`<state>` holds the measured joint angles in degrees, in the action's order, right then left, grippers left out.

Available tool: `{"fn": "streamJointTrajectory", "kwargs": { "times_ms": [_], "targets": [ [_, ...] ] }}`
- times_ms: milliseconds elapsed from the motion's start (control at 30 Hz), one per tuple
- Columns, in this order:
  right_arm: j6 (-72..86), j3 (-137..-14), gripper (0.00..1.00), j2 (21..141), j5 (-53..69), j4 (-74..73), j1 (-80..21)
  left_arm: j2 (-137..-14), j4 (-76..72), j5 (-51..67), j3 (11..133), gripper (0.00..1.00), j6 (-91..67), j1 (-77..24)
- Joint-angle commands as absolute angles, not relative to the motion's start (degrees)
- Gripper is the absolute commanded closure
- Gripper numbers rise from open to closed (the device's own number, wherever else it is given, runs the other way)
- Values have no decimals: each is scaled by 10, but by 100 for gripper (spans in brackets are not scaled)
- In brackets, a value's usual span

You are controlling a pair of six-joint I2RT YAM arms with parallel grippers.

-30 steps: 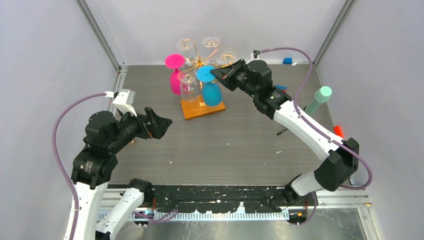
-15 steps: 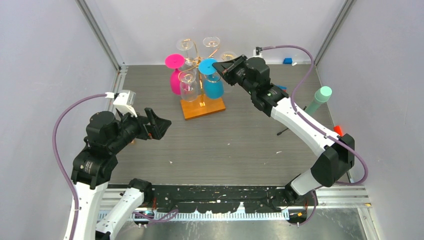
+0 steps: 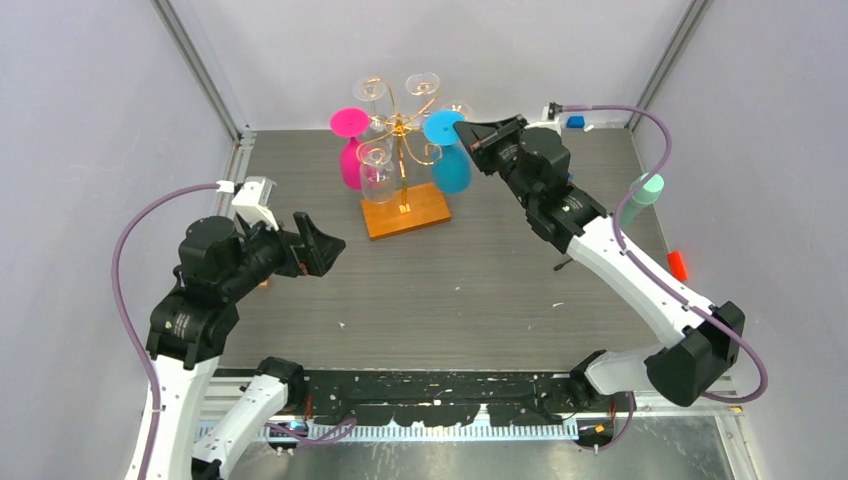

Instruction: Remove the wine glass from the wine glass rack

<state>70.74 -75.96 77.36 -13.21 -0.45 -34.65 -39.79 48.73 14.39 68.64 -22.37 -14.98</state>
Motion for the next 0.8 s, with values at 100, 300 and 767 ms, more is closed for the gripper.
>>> {"fn": "streamJointTrajectory", "kwargs": {
  "times_ms": [100,300,767],
  "targets": [
    [738,-723,100,707,-194,-13,-345,-399,482,156,698,2,-243,-148],
    [729,-701,100,655,-206,-77,-345,-412,493,145,699,2,-265,-148],
    [867,-560,100,505,-24,-21,-345,-427,308,341,596,2,-475,-148]
  ]
}}
